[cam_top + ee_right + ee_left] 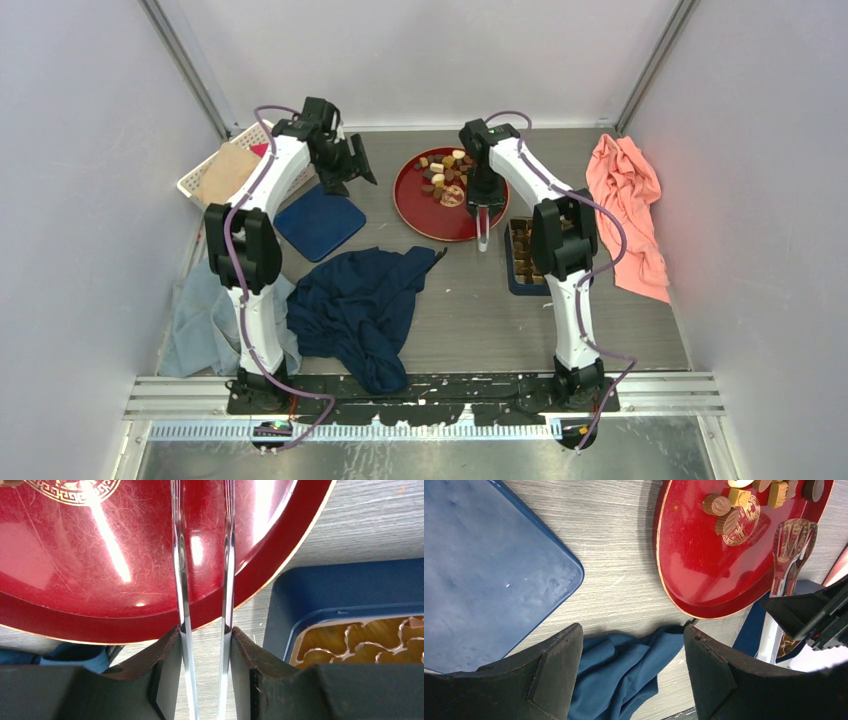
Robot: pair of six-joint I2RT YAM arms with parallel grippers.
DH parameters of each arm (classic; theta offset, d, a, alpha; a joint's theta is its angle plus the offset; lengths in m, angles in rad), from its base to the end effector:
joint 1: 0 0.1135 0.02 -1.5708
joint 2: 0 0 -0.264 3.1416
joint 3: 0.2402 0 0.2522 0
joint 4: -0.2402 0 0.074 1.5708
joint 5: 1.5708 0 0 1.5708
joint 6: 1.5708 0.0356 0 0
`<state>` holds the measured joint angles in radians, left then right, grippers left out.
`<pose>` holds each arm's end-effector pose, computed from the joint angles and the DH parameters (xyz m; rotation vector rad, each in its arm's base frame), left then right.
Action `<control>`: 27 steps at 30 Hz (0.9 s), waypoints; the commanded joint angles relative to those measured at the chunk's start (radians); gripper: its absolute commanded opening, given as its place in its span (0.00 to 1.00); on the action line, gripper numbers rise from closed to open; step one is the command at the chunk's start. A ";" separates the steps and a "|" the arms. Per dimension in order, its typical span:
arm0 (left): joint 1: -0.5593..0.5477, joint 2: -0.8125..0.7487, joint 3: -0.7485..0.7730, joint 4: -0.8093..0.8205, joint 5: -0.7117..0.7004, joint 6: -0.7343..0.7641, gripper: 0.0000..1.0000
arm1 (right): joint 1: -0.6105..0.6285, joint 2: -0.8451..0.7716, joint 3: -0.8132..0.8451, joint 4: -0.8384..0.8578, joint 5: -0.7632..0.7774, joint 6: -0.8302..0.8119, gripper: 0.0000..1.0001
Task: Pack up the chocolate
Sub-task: Pick up the fake chocolate from the plate.
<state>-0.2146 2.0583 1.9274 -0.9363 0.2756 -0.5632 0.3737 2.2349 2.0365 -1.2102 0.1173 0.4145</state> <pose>0.4343 -0.1046 0.2794 -0.3753 2.6895 -0.6130 0.4227 0.1613 0.2240 0.0742 2.9454 -0.0678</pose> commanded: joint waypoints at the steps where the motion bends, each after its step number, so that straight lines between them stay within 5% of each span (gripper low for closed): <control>1: 0.014 -0.052 0.004 0.010 -0.003 0.023 0.74 | 0.007 0.004 0.058 0.005 -0.010 -0.039 0.44; 27: 0.015 -0.024 0.063 -0.010 -0.008 0.013 0.74 | -0.009 0.151 0.216 -0.001 -0.024 -0.037 0.48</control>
<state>-0.2062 2.0583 1.9446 -0.9478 0.2718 -0.5606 0.3744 2.3886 2.1670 -1.2049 0.0914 0.3725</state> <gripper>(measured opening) 0.743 0.486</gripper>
